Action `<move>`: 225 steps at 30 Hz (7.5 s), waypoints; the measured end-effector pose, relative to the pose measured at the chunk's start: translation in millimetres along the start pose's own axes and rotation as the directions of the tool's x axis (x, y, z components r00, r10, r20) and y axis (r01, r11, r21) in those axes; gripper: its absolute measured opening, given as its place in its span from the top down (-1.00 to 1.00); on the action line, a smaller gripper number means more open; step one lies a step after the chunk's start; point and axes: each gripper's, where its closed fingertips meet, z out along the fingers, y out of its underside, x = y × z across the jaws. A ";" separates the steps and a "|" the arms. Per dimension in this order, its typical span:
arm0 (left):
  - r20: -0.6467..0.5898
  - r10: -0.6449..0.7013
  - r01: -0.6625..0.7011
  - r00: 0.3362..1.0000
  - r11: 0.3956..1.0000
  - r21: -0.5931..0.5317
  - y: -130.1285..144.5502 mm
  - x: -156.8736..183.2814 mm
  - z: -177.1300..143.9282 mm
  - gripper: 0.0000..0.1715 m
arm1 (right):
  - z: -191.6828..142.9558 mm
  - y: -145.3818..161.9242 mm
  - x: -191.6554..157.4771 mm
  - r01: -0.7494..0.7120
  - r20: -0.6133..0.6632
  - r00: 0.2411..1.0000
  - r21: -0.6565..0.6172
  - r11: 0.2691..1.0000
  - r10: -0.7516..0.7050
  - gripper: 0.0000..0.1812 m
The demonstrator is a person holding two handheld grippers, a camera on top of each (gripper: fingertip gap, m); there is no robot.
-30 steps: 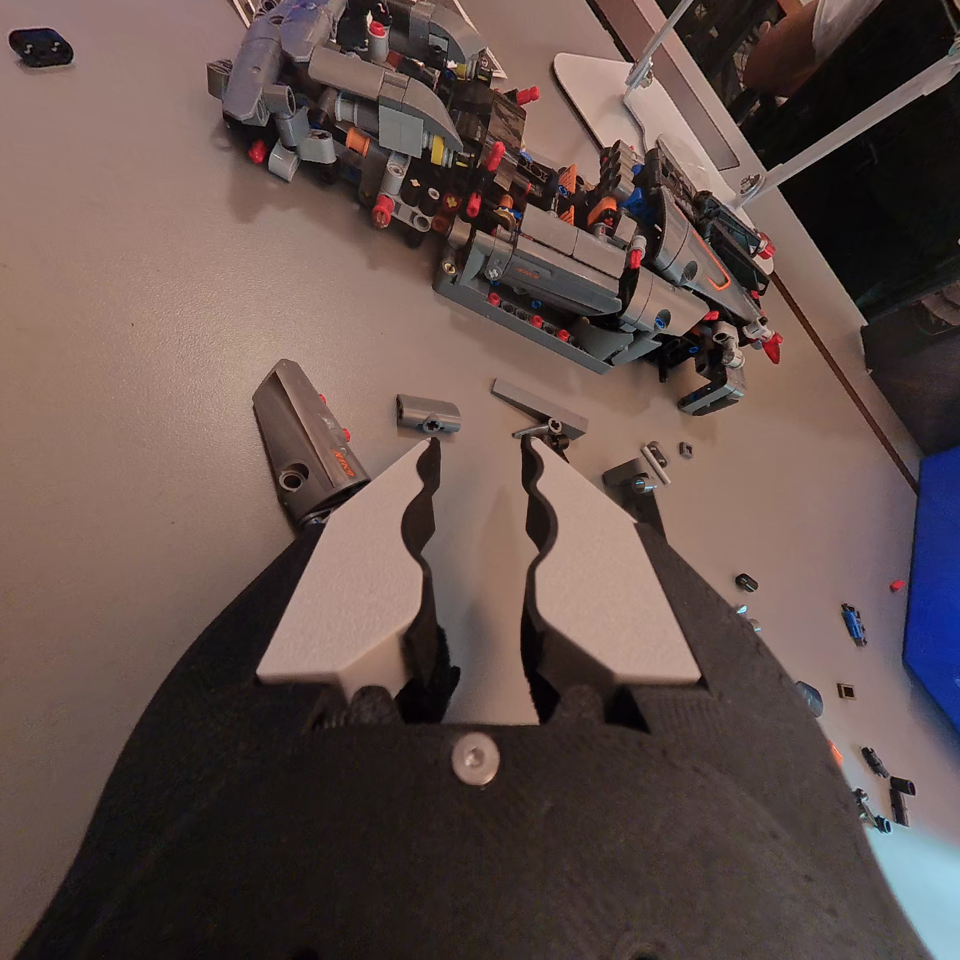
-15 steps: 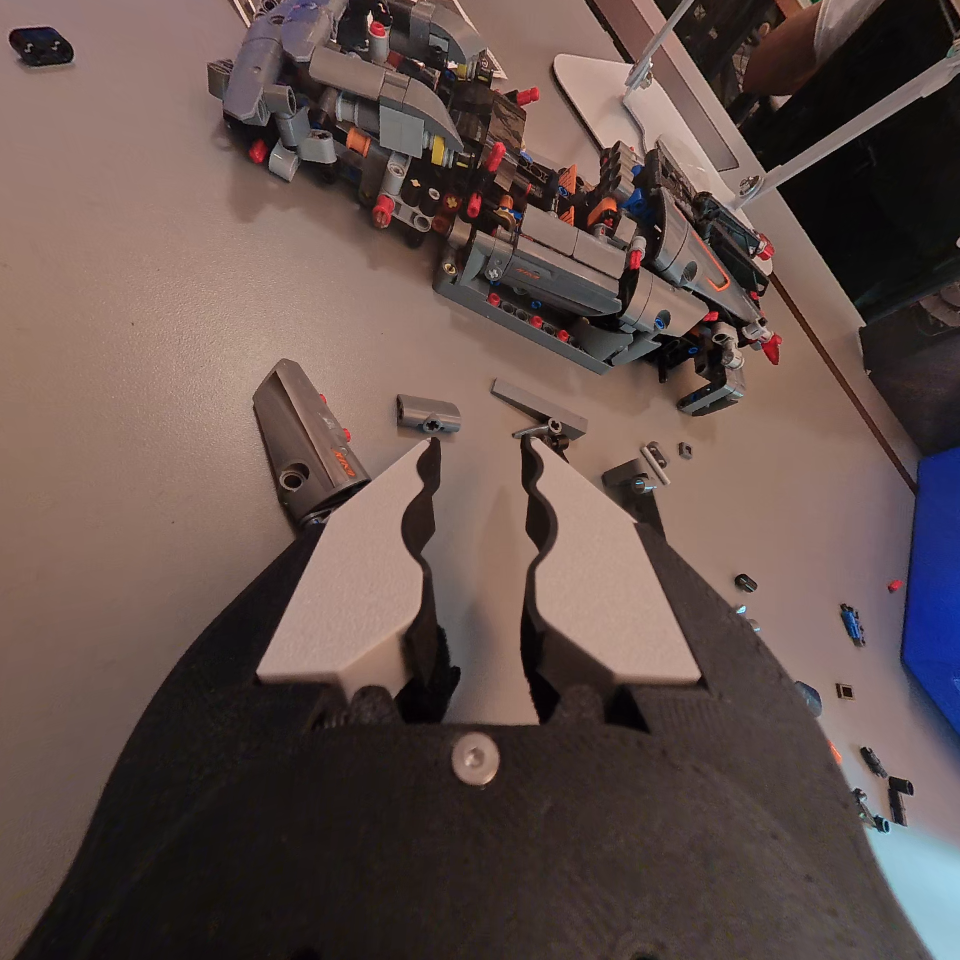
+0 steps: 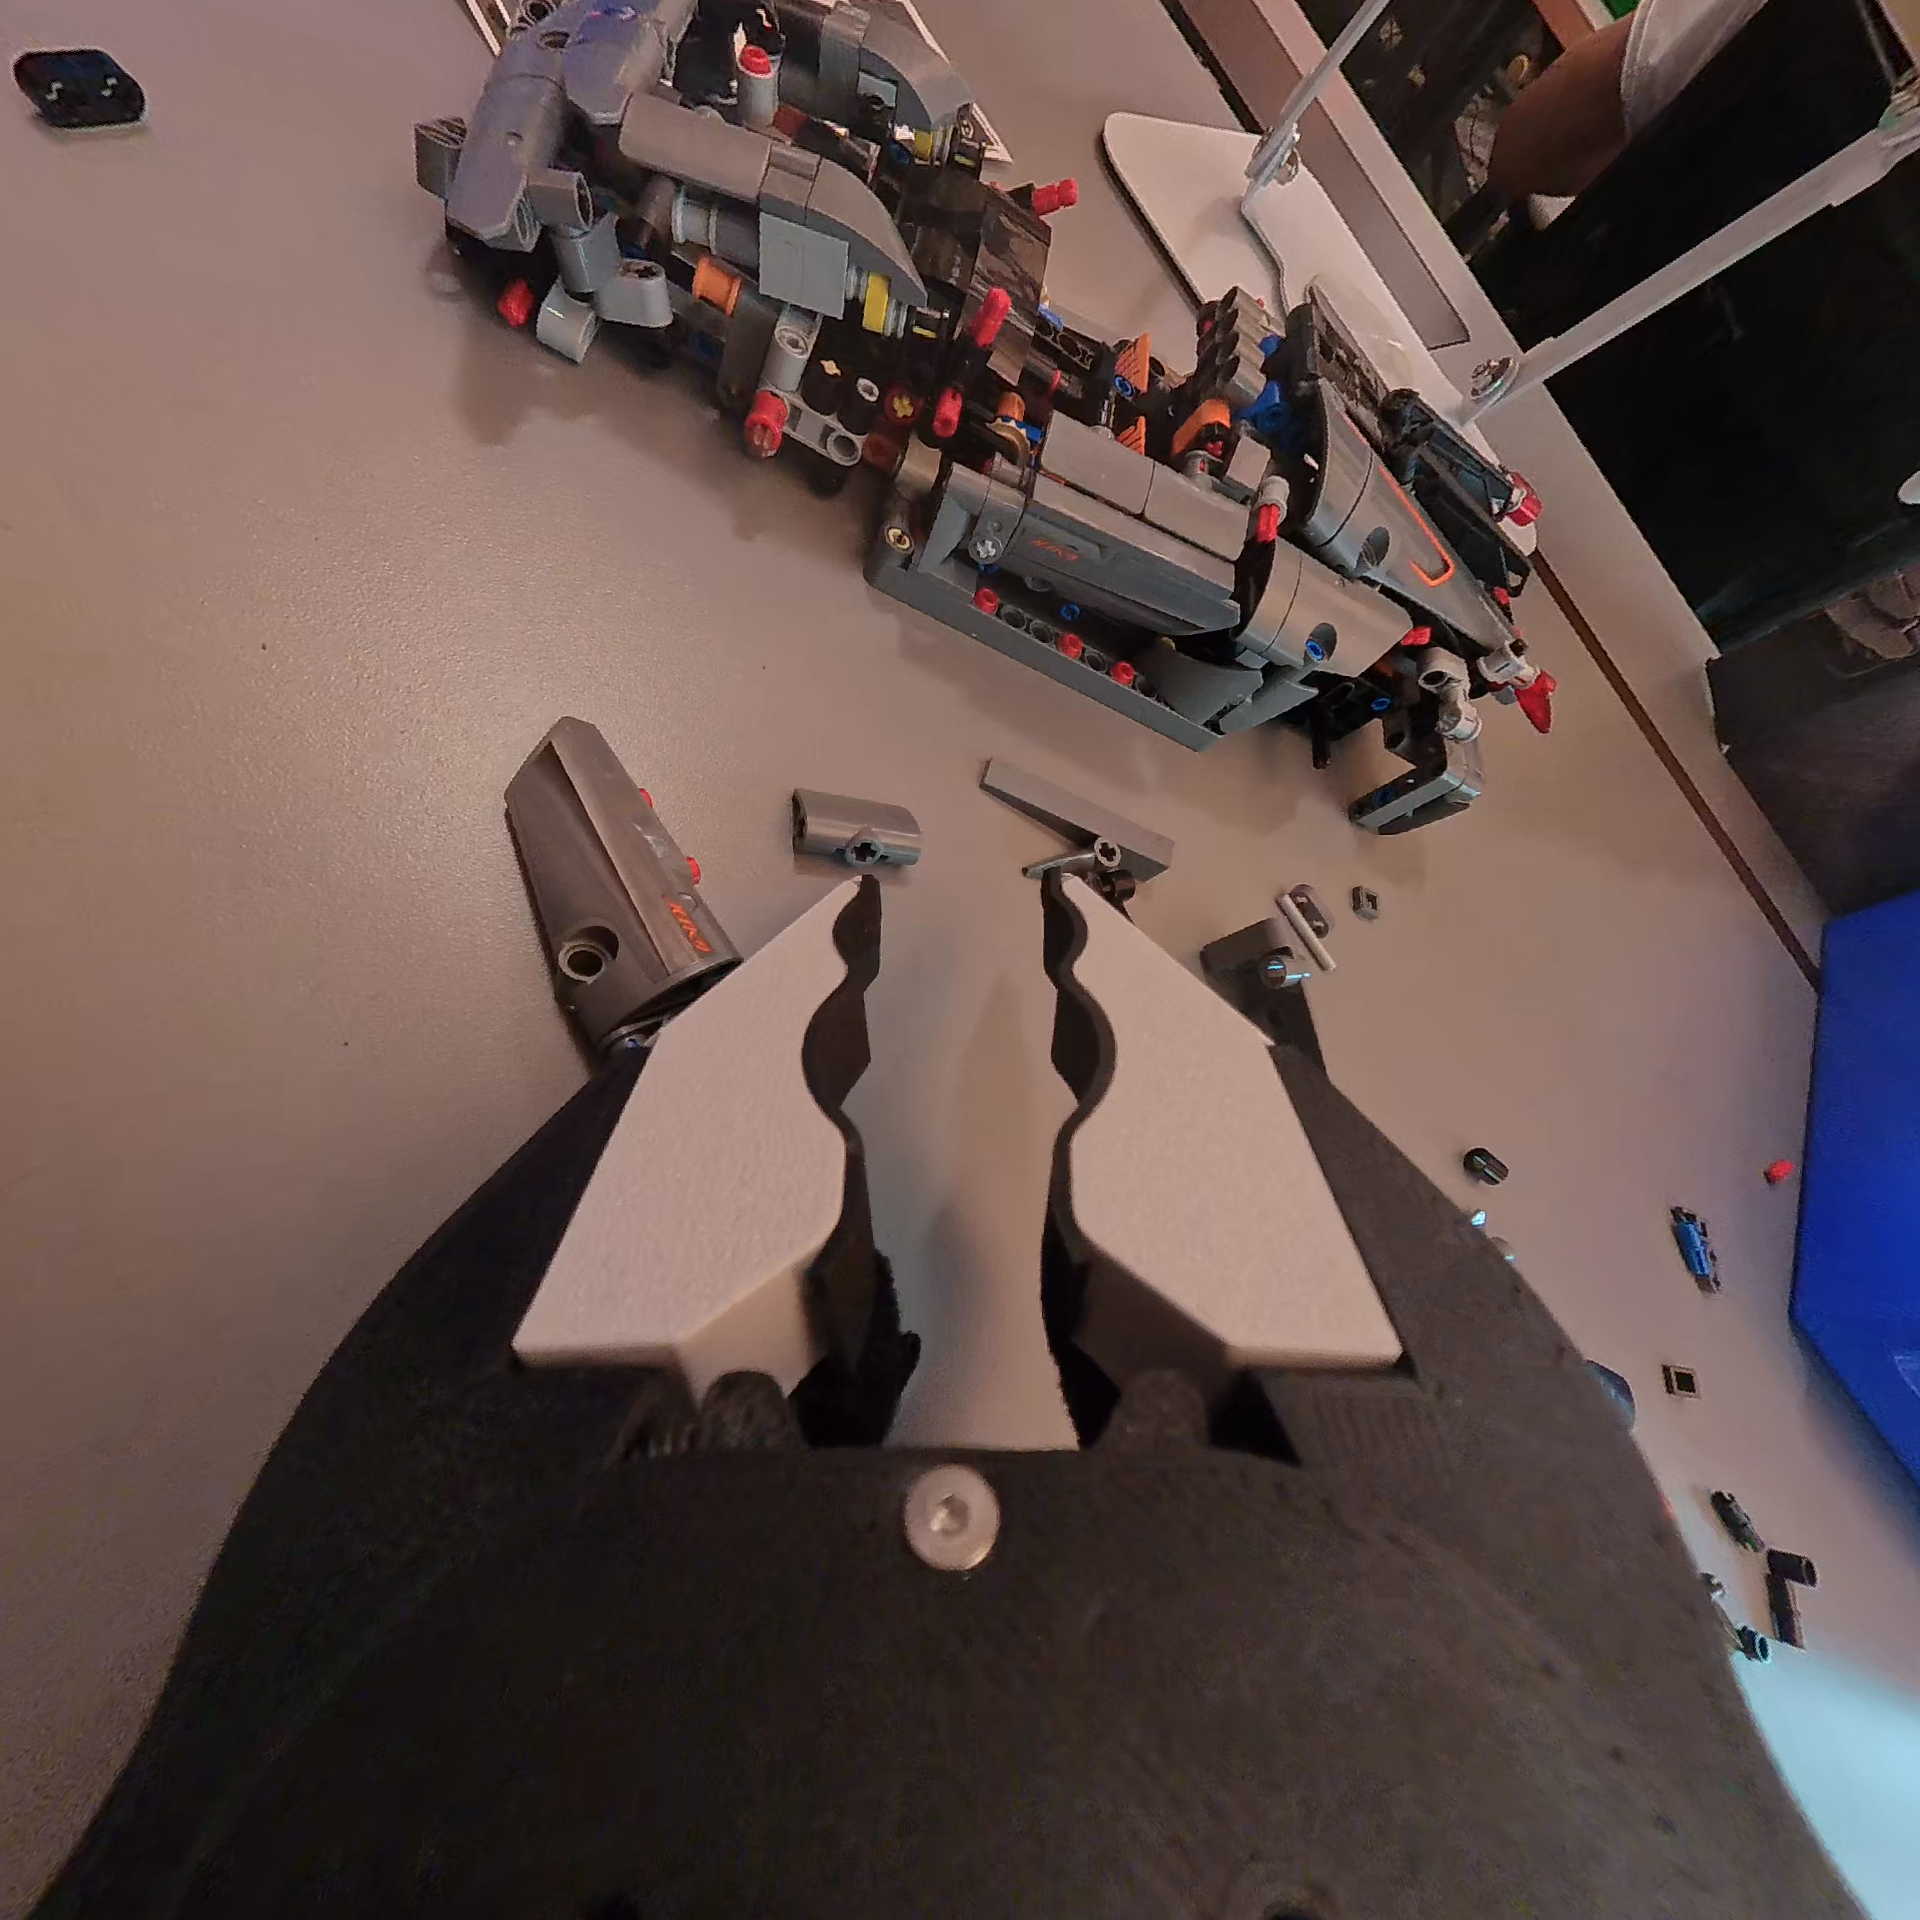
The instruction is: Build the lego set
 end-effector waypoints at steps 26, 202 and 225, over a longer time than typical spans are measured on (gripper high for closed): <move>-0.227 0.093 -0.174 0.969 0.915 -0.364 9.1 7.7 36.8 0.86 | -7.4 -7.8 -2.7 -0.036 0.055 0.998 0.067 0.997 0.032 0.58; 0.200 -0.256 -0.063 0.946 0.460 0.886 -300.4 121.0 -48.4 0.78 | -53.2 -9.8 25.3 -0.088 -0.112 0.987 0.207 0.974 0.113 0.95; 0.224 -0.094 -0.165 0.970 0.423 0.891 -365.5 128.8 -72.7 0.84 | -58.0 40.3 60.9 -0.337 -0.075 0.939 0.000 0.941 0.337 0.70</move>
